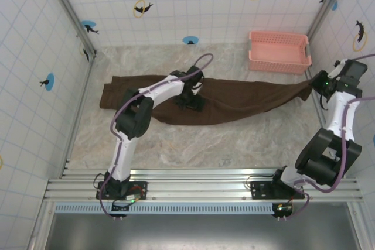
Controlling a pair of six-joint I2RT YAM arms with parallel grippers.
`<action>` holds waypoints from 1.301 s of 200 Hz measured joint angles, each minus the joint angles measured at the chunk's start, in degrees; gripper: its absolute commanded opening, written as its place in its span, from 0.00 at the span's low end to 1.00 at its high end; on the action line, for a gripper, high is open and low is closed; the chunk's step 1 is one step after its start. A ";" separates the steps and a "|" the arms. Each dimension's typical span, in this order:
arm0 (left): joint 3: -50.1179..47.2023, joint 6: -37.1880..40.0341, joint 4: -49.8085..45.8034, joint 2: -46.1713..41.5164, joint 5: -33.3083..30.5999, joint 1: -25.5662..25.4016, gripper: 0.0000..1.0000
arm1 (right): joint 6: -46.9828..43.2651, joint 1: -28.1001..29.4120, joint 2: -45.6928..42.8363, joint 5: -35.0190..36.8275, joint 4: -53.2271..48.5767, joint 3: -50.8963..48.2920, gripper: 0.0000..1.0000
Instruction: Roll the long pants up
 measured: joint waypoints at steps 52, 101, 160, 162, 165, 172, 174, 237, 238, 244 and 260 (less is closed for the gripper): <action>3.26 -10.08 1.92 1.40 8.72 -7.82 0.97 | 1.27 0.31 0.63 -3.87 0.37 0.94 0.00; 7.02 -13.22 1.31 2.19 14.71 -7.80 0.97 | 2.29 8.07 -0.81 -5.07 -1.88 3.28 0.00; -8.79 -6.14 0.04 -29.05 8.85 20.24 0.97 | 3.78 34.99 -11.74 2.34 -4.52 8.87 0.00; -9.75 -5.88 0.09 -30.73 8.61 21.99 0.97 | 3.98 36.04 -11.98 2.91 -4.42 8.94 0.00; -10.99 -5.51 0.33 -32.46 8.39 23.89 0.97 | 4.13 37.86 -12.35 3.72 -4.37 8.96 0.00; -14.49 -4.70 0.85 -36.98 7.48 28.44 0.97 | 4.63 41.24 -12.87 5.46 -4.13 8.96 0.00; -15.21 -4.50 0.83 -37.88 7.17 29.24 0.97 | 4.90 42.38 -12.98 5.95 -3.89 8.94 0.00; -41.22 1.86 -1.68 -47.50 3.04 40.89 0.97 | 9.20 72.11 -5.35 19.17 6.10 7.61 0.00; -41.40 1.99 -1.77 -47.50 2.93 41.05 0.97 | 9.22 72.65 -4.87 19.43 6.27 7.65 0.00; -41.92 2.38 -1.92 -47.50 2.84 41.62 0.97 | 9.35 74.60 -3.04 20.11 7.28 8.02 0.00; -42.53 3.45 -1.57 -47.50 3.10 43.60 0.97 | 9.66 79.06 2.47 22.01 9.11 9.60 0.00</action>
